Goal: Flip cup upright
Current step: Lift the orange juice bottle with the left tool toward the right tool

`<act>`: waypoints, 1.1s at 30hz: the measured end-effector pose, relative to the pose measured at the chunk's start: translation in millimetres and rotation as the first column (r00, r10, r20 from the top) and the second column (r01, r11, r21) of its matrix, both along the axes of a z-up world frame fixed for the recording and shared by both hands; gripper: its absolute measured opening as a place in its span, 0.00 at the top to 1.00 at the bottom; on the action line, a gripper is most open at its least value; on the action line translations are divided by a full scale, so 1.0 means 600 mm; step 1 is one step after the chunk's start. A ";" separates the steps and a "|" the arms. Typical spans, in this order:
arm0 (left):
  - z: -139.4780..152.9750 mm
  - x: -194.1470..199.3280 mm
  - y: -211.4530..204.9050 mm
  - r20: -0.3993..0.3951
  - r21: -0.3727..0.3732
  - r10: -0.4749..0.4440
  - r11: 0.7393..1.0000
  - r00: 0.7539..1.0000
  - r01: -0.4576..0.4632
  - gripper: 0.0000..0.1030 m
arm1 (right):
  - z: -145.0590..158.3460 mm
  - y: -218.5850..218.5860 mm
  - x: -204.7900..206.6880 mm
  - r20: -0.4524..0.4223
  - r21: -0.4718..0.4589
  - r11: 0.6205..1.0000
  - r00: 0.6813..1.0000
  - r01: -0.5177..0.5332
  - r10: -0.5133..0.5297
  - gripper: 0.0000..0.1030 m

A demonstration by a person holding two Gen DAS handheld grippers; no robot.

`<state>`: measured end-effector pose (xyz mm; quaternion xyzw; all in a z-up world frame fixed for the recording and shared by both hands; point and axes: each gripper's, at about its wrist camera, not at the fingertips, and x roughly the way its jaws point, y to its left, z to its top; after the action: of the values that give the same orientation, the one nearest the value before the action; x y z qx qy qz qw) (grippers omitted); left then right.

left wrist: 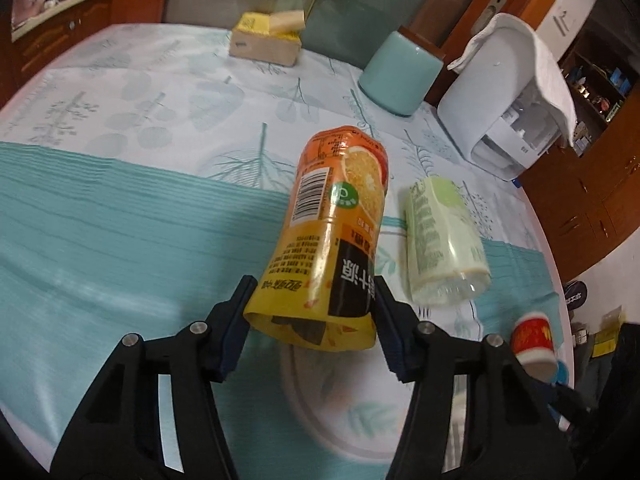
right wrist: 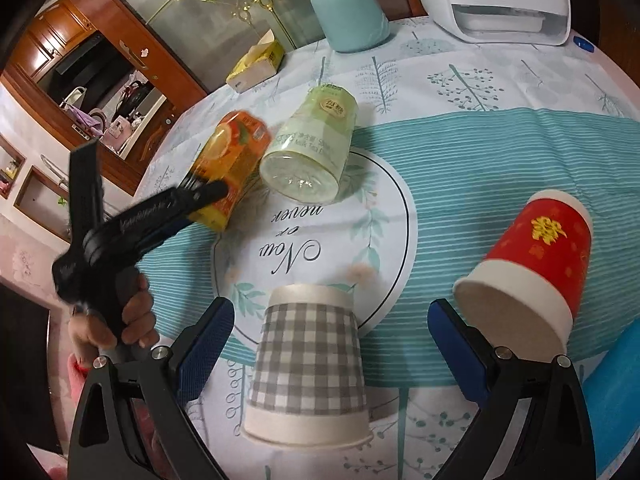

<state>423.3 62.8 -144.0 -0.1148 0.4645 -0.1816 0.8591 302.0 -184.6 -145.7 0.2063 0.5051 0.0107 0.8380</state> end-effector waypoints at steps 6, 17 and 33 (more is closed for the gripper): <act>0.049 -0.107 0.060 0.044 -0.016 0.018 1.000 0.999 -0.017 0.65 | 0.033 0.023 -0.070 0.018 0.005 1.000 1.000 -0.009 0.008 0.04; 0.124 -0.357 0.063 0.122 0.025 -0.126 0.992 0.985 0.124 0.65 | 0.119 0.055 -0.255 0.089 -0.054 0.998 0.995 -0.042 0.047 0.04; 0.088 -0.613 -0.062 0.084 0.059 -0.511 0.860 0.855 0.508 0.59 | 0.138 -0.039 -0.453 0.069 -0.057 0.995 0.994 0.085 -0.081 0.04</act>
<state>55.7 25.4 -91.3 0.0358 0.4392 -0.3997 0.8038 30.4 -207.9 -63.2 0.2015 0.4678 -0.0321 0.8599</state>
